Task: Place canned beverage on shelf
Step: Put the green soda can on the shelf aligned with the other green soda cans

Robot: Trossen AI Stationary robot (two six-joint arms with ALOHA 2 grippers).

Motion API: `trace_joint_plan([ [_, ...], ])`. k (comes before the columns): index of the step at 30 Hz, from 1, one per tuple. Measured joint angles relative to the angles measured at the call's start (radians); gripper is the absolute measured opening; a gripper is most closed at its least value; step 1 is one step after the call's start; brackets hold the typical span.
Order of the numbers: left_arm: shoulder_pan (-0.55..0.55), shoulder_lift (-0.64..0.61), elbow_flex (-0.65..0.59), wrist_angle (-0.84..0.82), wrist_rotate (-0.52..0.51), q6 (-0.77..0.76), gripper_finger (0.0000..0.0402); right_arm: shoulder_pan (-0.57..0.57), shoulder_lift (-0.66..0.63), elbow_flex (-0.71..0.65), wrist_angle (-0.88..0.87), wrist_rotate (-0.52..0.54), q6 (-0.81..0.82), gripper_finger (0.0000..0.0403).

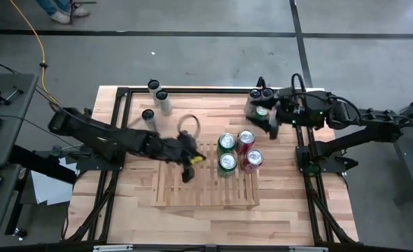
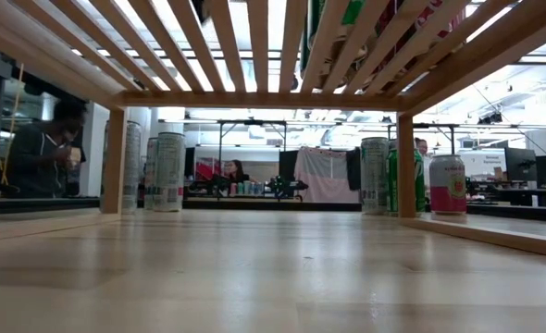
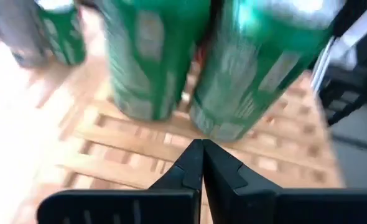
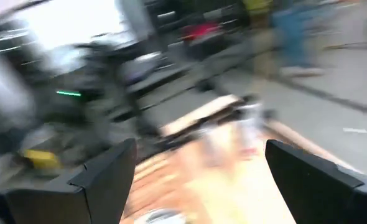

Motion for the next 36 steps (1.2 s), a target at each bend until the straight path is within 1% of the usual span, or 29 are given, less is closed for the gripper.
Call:
trace_joint_plan([
  [3,0.008,-0.127,0.000,-0.028,-0.054,-0.001,0.0000,-0.034,-0.013,0.001,-0.098,0.196,0.073,0.0341],
  [5,0.008,-0.212,0.001,-0.027,-0.111,-0.001,0.0000,-0.080,-0.022,0.001,-0.243,0.264,0.160,0.0341],
  [9,0.008,-0.357,0.002,-0.020,-0.227,-0.001,0.0000,-0.199,-0.016,-0.012,-0.658,0.281,0.407,0.0341],
  [11,0.008,-0.407,0.002,-0.019,-0.271,0.003,0.0000,-0.244,-0.021,-0.074,-0.761,0.272,0.492,0.0341],
  [12,0.008,-0.425,0.002,-0.020,-0.289,0.009,0.0000,-0.263,-0.031,-0.123,-0.773,0.247,0.513,0.0341],
  [13,0.008,-0.440,0.002,-0.020,-0.303,0.016,0.0000,-0.280,-0.048,-0.176,-0.751,0.208,0.521,0.0341],
  [16,0.008,-0.466,0.002,-0.019,-0.325,0.025,0.0000,-0.341,-0.109,-0.345,-0.548,0.062,0.519,0.0341],
  [17,0.008,-0.469,0.002,-0.020,-0.328,0.025,0.0000,-0.366,-0.120,-0.393,-0.489,0.031,0.521,0.0341],
  [19,0.008,-0.467,0.002,-0.022,-0.334,0.025,0.0000,-0.423,-0.130,-0.464,-0.378,-0.022,0.526,0.0341],
  [21,0.008,-0.459,0.001,-0.022,-0.337,0.024,0.0000,-0.481,-0.119,-0.504,-0.293,-0.073,0.524,0.0341],
  [24,0.008,-0.438,0.000,-0.025,-0.339,0.013,0.0000,-0.539,-0.067,-0.519,-0.218,-0.112,0.496,0.0341],
  [28,0.007,-0.414,0.000,-0.024,-0.339,-0.002,0.0000,-0.584,0.020,-0.474,-0.223,-0.085,0.423,0.0341],
  [34,0.007,-0.395,0.001,-0.022,-0.339,-0.034,0.0000,-0.598,0.155,-0.406,-0.256,-0.086,0.336,0.0341],
  [36,0.007,-0.395,0.001,-0.020,-0.339,-0.045,0.0000,-0.598,0.190,-0.397,-0.271,-0.071,0.324,0.0341],
])
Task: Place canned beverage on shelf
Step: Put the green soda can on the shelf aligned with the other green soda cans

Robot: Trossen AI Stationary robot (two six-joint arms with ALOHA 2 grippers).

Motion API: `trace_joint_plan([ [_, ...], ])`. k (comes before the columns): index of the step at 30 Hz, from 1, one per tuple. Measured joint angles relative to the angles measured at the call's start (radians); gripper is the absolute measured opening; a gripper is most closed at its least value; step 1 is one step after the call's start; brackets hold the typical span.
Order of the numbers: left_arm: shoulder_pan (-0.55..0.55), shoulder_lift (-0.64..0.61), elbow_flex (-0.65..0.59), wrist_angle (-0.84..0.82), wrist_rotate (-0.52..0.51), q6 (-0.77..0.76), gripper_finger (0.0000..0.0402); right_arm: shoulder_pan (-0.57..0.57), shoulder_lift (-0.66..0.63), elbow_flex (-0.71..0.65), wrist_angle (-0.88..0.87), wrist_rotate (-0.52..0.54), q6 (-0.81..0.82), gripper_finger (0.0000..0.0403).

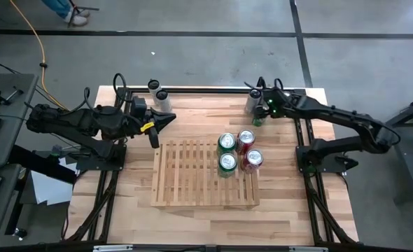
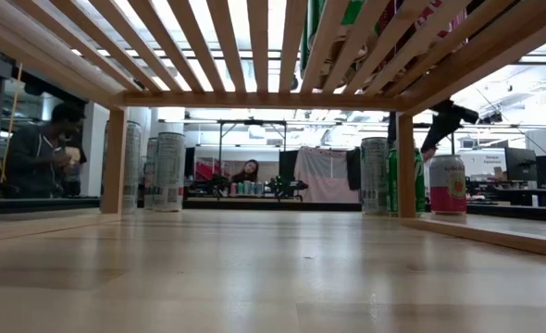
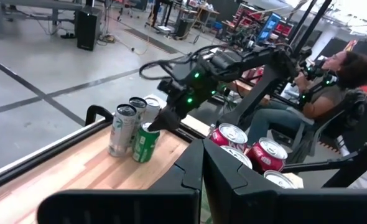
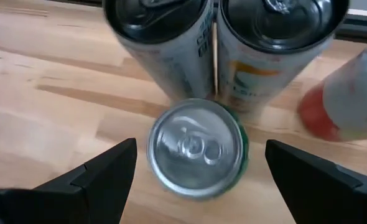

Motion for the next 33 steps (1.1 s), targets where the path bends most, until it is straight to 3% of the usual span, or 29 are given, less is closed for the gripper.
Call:
trace_joint_plan([
  [15,0.000,0.001,0.000,-0.001,0.000,-0.009,0.0000,-0.001,0.121,0.007,0.029,0.037,-0.070,0.0340],
  [21,0.000,0.001,0.000,-0.001,0.000,-0.009,0.0000,0.007,0.128,0.008,0.020,0.037,-0.096,0.0277],
  [26,0.000,0.000,0.000,-0.002,0.000,-0.009,0.0000,0.034,0.070,0.007,-0.030,0.011,-0.112,0.0278],
  [33,0.000,-0.002,0.000,-0.002,0.000,-0.008,0.0000,0.086,-0.075,0.129,-0.206,0.036,-0.146,0.0278],
])
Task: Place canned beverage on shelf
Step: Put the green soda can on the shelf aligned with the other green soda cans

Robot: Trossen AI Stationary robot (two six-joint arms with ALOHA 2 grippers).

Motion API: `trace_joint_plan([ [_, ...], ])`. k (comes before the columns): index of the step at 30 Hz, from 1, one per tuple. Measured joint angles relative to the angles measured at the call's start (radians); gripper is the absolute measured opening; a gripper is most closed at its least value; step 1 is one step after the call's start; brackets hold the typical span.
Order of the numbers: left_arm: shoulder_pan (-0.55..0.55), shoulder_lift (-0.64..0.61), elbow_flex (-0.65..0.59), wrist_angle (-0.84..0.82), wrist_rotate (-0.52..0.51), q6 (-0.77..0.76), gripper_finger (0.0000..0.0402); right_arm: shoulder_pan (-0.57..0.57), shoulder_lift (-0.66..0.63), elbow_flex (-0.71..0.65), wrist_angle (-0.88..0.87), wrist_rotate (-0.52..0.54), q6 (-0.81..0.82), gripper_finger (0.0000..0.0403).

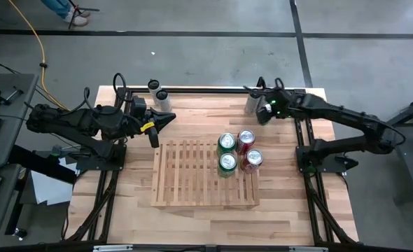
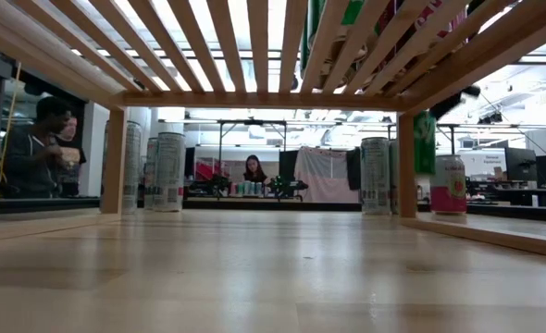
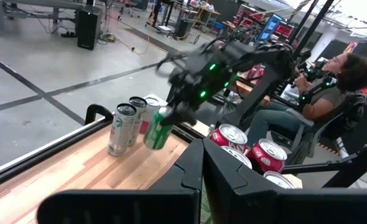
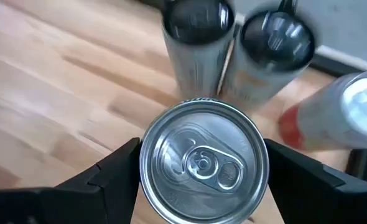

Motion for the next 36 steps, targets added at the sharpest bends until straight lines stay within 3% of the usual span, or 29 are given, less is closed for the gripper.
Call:
trace_joint_plan([
  [6,0.000,0.000,0.000,0.001,0.000,0.000,0.0000,0.063,-0.079,0.198,-0.127,0.033,0.001,0.0278],
  [14,0.000,0.000,0.000,0.000,0.000,0.000,0.0000,0.280,-0.043,0.548,-0.022,-0.001,-0.094,0.0278],
  [19,0.000,0.000,0.000,0.000,0.000,0.017,0.0000,0.555,0.079,0.760,0.037,-0.089,-0.188,0.0278],
  [25,0.000,0.000,0.000,-0.001,0.000,0.030,0.0000,0.843,0.279,1.012,-0.040,-0.145,-0.314,0.0278],
  [29,0.000,0.000,0.000,0.000,0.000,0.028,0.0000,0.941,0.407,1.167,-0.184,-0.154,-0.271,0.0278],
  [36,0.000,0.000,0.000,0.000,0.000,0.027,0.0000,0.984,0.603,1.334,-0.441,-0.179,-0.102,0.0278],
])
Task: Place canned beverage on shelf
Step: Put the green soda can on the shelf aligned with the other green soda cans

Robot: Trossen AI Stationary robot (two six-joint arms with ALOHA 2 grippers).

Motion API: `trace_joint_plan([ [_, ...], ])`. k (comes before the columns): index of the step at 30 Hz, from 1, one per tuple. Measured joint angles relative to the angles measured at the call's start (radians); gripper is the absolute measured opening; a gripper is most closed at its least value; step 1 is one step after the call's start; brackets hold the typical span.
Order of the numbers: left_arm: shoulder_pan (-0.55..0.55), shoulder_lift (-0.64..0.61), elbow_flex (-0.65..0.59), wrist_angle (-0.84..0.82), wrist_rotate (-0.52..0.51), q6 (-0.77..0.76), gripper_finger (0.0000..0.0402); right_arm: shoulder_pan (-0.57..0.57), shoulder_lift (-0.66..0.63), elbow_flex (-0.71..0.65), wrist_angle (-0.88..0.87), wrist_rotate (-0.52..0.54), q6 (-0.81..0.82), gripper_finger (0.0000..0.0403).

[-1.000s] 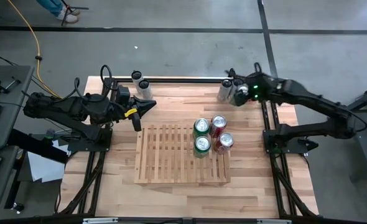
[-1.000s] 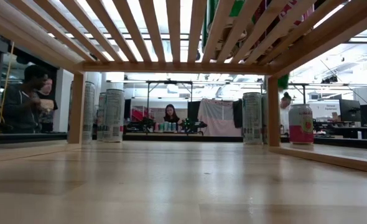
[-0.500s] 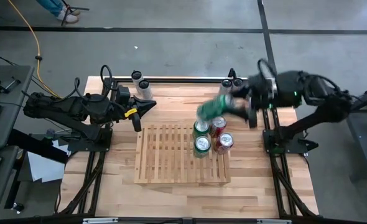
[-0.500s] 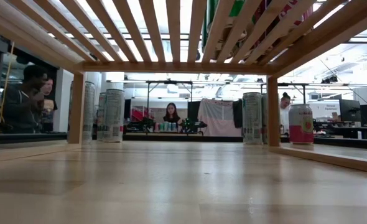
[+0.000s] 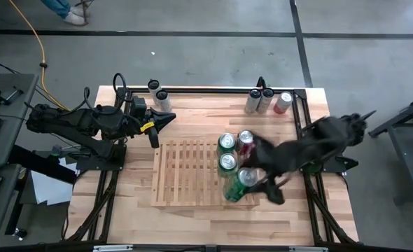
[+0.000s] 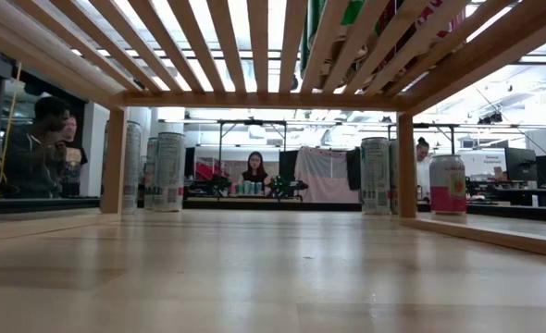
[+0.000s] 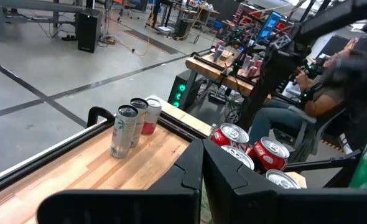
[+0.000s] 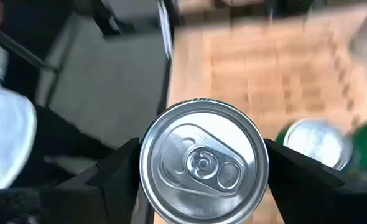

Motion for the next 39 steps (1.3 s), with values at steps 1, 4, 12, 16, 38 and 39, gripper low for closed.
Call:
trace_joint_plan([
  [1,0.000,0.000,0.000,0.000,0.000,0.000,0.0000,0.001,0.026,0.013,-0.031,-0.010,0.018,0.0278],
  [4,0.000,0.000,0.000,0.000,0.000,0.000,0.0000,0.004,0.088,0.041,-0.089,-0.025,0.061,0.0278],
  [12,0.000,0.000,0.000,0.000,0.026,0.087,0.0000,0.012,0.170,0.062,-0.105,-0.003,0.272,0.0278],
  [16,0.000,0.000,0.000,0.000,0.030,0.158,0.0000,0.013,0.198,0.056,-0.108,0.076,0.459,0.0278],
  [38,0.000,0.000,0.000,0.001,0.030,0.237,0.0000,0.066,0.280,0.054,-0.225,0.274,0.923,0.0278],
  [39,0.000,0.000,0.000,0.001,0.030,0.236,0.0000,0.068,0.287,0.054,-0.225,0.271,0.923,0.0278],
])
